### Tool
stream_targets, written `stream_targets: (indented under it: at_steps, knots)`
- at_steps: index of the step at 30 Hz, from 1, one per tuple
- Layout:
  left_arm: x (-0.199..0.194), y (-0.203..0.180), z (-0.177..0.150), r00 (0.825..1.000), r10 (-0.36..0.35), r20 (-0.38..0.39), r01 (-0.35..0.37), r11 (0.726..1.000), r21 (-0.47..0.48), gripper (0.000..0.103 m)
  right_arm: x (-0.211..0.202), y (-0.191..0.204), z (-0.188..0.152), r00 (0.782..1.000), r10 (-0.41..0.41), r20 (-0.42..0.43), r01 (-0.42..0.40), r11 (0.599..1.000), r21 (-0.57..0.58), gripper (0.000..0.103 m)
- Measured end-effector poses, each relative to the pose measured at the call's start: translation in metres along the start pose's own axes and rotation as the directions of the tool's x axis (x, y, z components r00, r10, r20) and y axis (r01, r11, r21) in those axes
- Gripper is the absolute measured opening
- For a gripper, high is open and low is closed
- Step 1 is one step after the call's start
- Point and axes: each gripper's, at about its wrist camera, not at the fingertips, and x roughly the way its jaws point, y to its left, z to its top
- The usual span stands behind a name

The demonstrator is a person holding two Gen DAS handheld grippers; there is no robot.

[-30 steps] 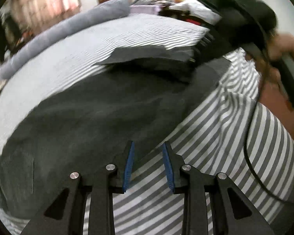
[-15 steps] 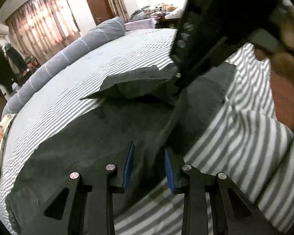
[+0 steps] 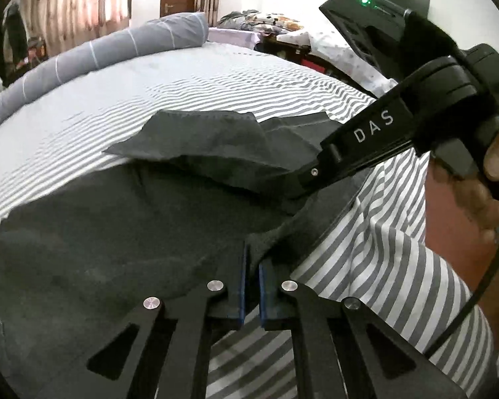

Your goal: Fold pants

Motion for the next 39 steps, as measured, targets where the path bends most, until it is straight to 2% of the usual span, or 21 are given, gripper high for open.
stream_targets:
  at_steps: [2, 5, 8, 11, 14, 19, 21, 22, 23, 26, 28, 31, 33, 34, 37, 39]
  knots:
    - [-0.003, 0.0, -0.002, 1.0, -0.005, 0.002, 0.005, 1.0, 0.015, 0.005, -0.002, 0.003, 0.005, 1.0, -0.027, -0.001, 0.027, 1.0, -0.014, 0.03]
    - [-0.004, -0.002, -0.005, 1.0, -0.013, -0.002, 0.013, 1.0, 0.019, 0.005, -0.005, 0.017, 0.013, 0.997, -0.079, 0.017, 0.08, 0.995, -0.067, 0.031]
    - [-0.003, -0.002, -0.006, 1.0, -0.022, -0.006, 0.022, 1.0, 0.01, 0.005, -0.003, 0.045, 0.024, 0.987, -0.156, 0.035, 0.16, 0.967, -0.196, 0.038]
    - [-0.002, 0.0, -0.007, 1.0, -0.03, -0.006, 0.03, 1.0, -0.003, 0.005, 0.008, 0.083, 0.039, 0.971, -0.232, 0.052, 0.234, 0.9, -0.368, 0.042]
    - [-0.002, 0.005, -0.008, 0.999, -0.051, -0.004, 0.051, 0.998, -0.044, 0.005, 0.028, 0.115, 0.054, 0.964, -0.264, 0.036, 0.246, 0.831, -0.499, 0.044]
    - [-0.003, 0.01, -0.011, 0.997, -0.074, 0.001, 0.074, 0.994, -0.079, 0.005, 0.066, 0.143, 0.069, 0.936, -0.35, 0.042, 0.303, 0.737, -0.604, 0.043]
    - [-0.003, 0.01, -0.012, 0.997, -0.078, 0.001, 0.078, 0.994, -0.079, 0.005, 0.079, 0.147, 0.073, 0.928, -0.371, 0.039, 0.312, 0.714, -0.627, 0.038]
    - [-0.003, 0.011, -0.013, 0.997, -0.081, 0.0, 0.081, 0.993, -0.082, 0.005, 0.085, 0.148, 0.074, 0.921, -0.387, 0.043, 0.323, 0.7, -0.636, 0.022]
    - [-0.004, 0.012, -0.013, 0.996, -0.084, 0.001, 0.084, 0.993, -0.083, 0.005, 0.089, 0.146, 0.076, 0.914, -0.404, 0.045, 0.338, 0.693, -0.637, 0.0]
    - [-0.006, 0.014, -0.013, 0.996, -0.086, 0.004, 0.086, 0.993, -0.087, 0.005, 0.083, 0.134, 0.086, 0.904, -0.419, 0.086, 0.385, 0.709, -0.591, 0.0]
    - [-0.006, 0.013, -0.012, 0.997, -0.08, 0.007, 0.08, 0.993, -0.081, 0.005, 0.059, 0.118, 0.096, 0.912, -0.389, 0.129, 0.397, 0.762, -0.512, 0.0]
    - [-0.009, 0.009, -0.01, 0.997, -0.071, 0.01, 0.072, 0.995, -0.069, 0.005, 0.016, 0.081, 0.106, 0.913, -0.364, 0.182, 0.406, 0.841, -0.358, 0.0]
    - [-0.01, 0.01, -0.009, 0.998, -0.065, 0.009, 0.066, 0.996, -0.067, 0.005, -0.006, 0.051, 0.107, 0.921, -0.348, 0.178, 0.385, 0.883, -0.267, 0.0]
    - [-0.011, 0.011, -0.009, 0.998, -0.063, 0.009, 0.064, 0.996, -0.065, 0.005, -0.015, 0.039, 0.104, 0.922, -0.346, 0.175, 0.381, 0.892, -0.242, 0.0]
    - [-0.013, 0.009, -0.008, 0.998, -0.057, 0.01, 0.057, 0.997, -0.056, 0.005, -0.023, 0.023, 0.087, 0.95, -0.295, 0.102, 0.312, 0.911, -0.268, 0.005]
    - [-0.012, 0.008, -0.008, 0.999, -0.052, 0.008, 0.052, 0.997, -0.058, 0.005, -0.018, 0.03, 0.075, 0.958, -0.273, 0.082, 0.285, 0.91, -0.301, 0.006]
